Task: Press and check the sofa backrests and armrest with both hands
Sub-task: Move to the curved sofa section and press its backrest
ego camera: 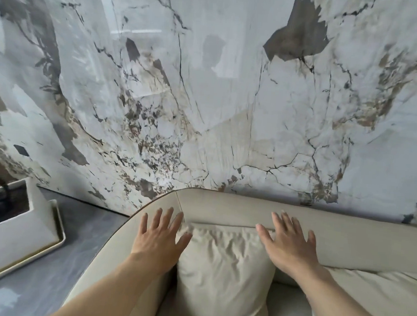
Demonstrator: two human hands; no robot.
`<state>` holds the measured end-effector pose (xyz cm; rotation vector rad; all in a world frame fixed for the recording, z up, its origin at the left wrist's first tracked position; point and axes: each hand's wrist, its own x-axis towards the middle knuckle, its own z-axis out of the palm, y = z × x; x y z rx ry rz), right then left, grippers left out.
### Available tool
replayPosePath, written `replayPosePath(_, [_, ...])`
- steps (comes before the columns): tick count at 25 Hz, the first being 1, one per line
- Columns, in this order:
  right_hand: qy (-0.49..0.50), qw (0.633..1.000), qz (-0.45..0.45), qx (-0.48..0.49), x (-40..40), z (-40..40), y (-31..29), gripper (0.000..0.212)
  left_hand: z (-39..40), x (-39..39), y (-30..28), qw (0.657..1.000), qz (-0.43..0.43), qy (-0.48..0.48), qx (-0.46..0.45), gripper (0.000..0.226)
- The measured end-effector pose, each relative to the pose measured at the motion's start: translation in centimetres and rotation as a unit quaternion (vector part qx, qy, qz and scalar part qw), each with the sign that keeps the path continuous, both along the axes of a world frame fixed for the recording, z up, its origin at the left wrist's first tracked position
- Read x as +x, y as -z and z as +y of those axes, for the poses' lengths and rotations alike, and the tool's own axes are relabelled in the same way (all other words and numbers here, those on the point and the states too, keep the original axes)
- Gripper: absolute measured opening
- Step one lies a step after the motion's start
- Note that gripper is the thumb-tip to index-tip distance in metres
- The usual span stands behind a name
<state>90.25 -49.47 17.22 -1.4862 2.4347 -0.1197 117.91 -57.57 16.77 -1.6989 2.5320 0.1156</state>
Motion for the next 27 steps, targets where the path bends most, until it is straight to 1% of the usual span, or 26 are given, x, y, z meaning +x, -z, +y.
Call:
replayPosePath(2, [0.009, 1.000, 0.002, 0.017, 0.3, -2.5, 2.3, 0.077, -3.1, -0.4, 2.4, 0.999, -0.023, 0.040, 0.013, 0.080])
replayPosePath(3, [0.014, 0.999, 0.004, 0.033, 0.6, -3.9, 3.8, 0.077, -4.8, -0.7, 4.0, 0.998, -0.026, 0.049, 0.018, 0.079])
replayPosePath(6, [0.032, 0.999, 0.010, 0.029, 1.0, -7.9, 8.9, 0.080, -10.1, -2.4, 8.8, 0.999, 0.005, 0.037, 0.019, 0.071])
replayPosePath(10, [0.039, 0.998, -0.001, 0.045, 0.7, -12.0, 14.1, 0.080, -14.1, -4.5, 14.3, 0.995, -0.021, 0.101, 0.016, 0.075])
replayPosePath(15, [0.025, 0.999, 0.024, 0.036, 0.4, -16.4, 19.5, 0.075, -18.8, -5.8, 18.8, 0.996, 0.009, 0.086, 0.020, 0.078])
replayPosePath(20, [0.033, 0.997, 0.061, -0.044, 0.4, -19.7, 22.7, 0.073, -21.9, -6.8, 21.3, 0.995, 0.066, 0.080, 0.001, 0.075])
replayPosePath(22, [0.038, 0.990, 0.114, -0.078, 0.7, -20.0, 24.6, 0.073, -22.1, -7.1, 22.8, 0.993, 0.074, 0.081, -0.045, 0.072])
replayPosePath(24, [0.049, 0.979, 0.159, -0.121, 1.0, -20.0, 26.6, 0.072, -22.0, -7.1, 24.3, 0.989, 0.061, 0.083, -0.102, 0.072])
replayPosePath(27, [0.065, 0.963, 0.181, -0.190, 1.0, -20.4, 28.2, 0.072, -22.3, -7.3, 25.3, 0.986, 0.066, 0.082, -0.127, 0.072])
